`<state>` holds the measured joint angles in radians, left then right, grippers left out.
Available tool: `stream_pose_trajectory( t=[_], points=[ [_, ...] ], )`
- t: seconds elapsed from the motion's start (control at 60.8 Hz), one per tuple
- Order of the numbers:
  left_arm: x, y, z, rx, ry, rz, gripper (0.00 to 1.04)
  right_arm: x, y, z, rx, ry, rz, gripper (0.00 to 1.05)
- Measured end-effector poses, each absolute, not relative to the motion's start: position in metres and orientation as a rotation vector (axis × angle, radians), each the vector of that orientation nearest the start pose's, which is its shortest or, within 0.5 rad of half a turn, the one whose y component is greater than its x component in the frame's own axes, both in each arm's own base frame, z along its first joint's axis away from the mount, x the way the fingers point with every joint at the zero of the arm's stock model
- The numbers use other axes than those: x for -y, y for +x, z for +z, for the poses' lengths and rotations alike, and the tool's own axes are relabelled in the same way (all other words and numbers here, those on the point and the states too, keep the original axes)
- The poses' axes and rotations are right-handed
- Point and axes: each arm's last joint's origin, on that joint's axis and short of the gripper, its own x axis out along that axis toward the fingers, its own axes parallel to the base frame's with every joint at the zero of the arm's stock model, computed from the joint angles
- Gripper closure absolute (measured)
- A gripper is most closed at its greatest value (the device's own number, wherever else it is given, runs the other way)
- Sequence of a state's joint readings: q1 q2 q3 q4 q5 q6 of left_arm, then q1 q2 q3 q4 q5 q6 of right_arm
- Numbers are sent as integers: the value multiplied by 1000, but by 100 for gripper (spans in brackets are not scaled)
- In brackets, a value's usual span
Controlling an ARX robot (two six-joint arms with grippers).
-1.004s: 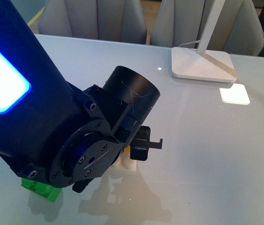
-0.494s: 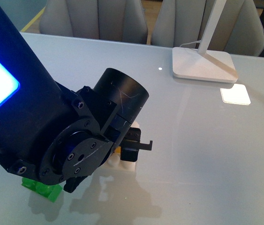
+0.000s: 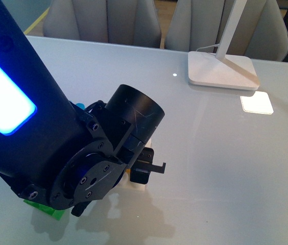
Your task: Insert yellow block into base center
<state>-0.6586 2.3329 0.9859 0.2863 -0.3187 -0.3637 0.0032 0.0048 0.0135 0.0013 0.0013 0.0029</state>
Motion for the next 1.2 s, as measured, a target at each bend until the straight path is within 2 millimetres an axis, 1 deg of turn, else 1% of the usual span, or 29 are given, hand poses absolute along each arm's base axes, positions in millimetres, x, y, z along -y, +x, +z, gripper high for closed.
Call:
stream_pose_trajectory(
  t=[0.132,0.461,0.625,0.658,0.675,0.708,0.839,1.004,1.119,1.201],
  points=[
    [215,291,-18,-972,170,-125,42,0,97,168,10,3,2,9],
    [216,292,-18,-969,165,-128,41,0,97,168,10,3,2,9],
    [212,289,-18,-992,158,-141,16,0,97,168,10,3,2,9],
    [212,288,-18,-996,157,-143,13,0,97,168,10,3,2,9],
    [211,288,-17,-997,156,-145,9,0,97,168,10,3,2,9],
    [210,287,-15,-997,157,-147,6,0,97,168,10,3,2,9],
    [206,286,-1,-983,141,-150,8,0,97,168,10,3,2,9],
    [194,285,26,-948,100,-146,7,0,97,168,10,3,2,9],
    [176,280,48,-923,63,-136,7,0,97,168,10,3,2,9],
    [154,275,67,-893,44,-128,7,0,97,168,10,3,2,9]
  ],
)
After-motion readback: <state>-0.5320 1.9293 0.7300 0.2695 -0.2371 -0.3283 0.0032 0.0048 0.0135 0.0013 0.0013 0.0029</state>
